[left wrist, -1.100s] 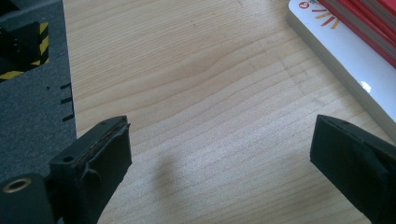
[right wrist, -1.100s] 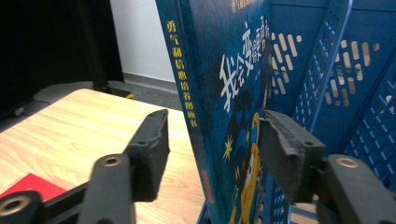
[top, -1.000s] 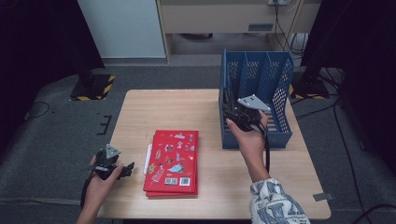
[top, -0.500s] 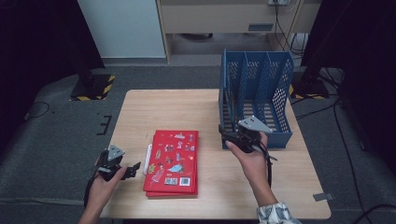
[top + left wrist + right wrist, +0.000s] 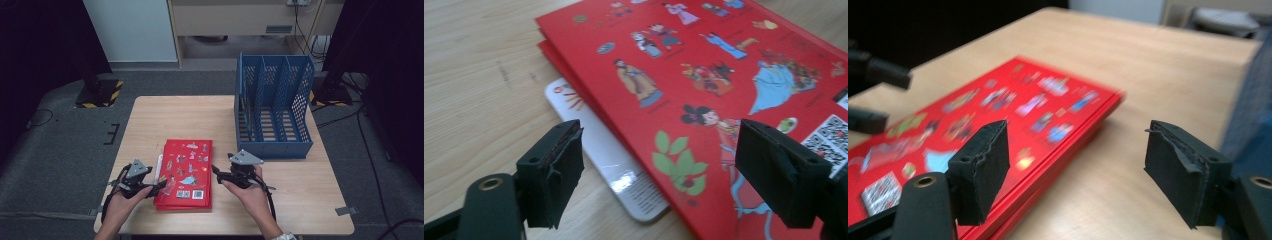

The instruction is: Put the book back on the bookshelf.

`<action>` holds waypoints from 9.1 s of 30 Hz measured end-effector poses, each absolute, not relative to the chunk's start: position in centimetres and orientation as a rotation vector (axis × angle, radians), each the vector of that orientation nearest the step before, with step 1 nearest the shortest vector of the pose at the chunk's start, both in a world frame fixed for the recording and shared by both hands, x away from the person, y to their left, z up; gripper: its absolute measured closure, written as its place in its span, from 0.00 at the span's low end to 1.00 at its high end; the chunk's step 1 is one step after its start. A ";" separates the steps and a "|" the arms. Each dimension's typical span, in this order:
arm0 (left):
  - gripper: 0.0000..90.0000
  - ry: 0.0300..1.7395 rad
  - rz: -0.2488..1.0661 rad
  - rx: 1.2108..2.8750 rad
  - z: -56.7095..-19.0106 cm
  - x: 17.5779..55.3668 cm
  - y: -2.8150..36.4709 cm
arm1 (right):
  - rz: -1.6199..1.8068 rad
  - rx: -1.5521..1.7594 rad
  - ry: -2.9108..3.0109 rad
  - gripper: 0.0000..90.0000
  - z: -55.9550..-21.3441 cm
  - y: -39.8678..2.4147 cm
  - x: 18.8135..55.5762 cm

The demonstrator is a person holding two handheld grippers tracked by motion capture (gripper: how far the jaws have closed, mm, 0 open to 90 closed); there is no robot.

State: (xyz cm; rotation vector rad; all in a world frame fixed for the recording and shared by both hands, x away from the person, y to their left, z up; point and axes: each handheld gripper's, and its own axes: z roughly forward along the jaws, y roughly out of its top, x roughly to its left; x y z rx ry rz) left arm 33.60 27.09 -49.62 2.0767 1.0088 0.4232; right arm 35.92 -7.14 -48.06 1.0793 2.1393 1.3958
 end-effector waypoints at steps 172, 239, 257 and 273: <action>0.00 0.958 0.168 2.021 -51.0 34.9 26.2 | 1.387 1.125 2.543 0.42 -47.0 -0.7 39.4; 0.14 0.993 0.093 1.885 -50.3 36.3 28.6 | 1.420 0.987 2.615 0.41 -45.8 -0.7 40.3; 0.42 0.978 0.297 1.854 -46.5 36.8 29.7 | 1.436 0.962 2.555 0.41 -45.0 -0.4 41.0; 0.53 0.934 0.420 1.874 -43.8 37.5 29.1 | 1.428 0.927 2.493 0.46 -44.7 -0.1 41.6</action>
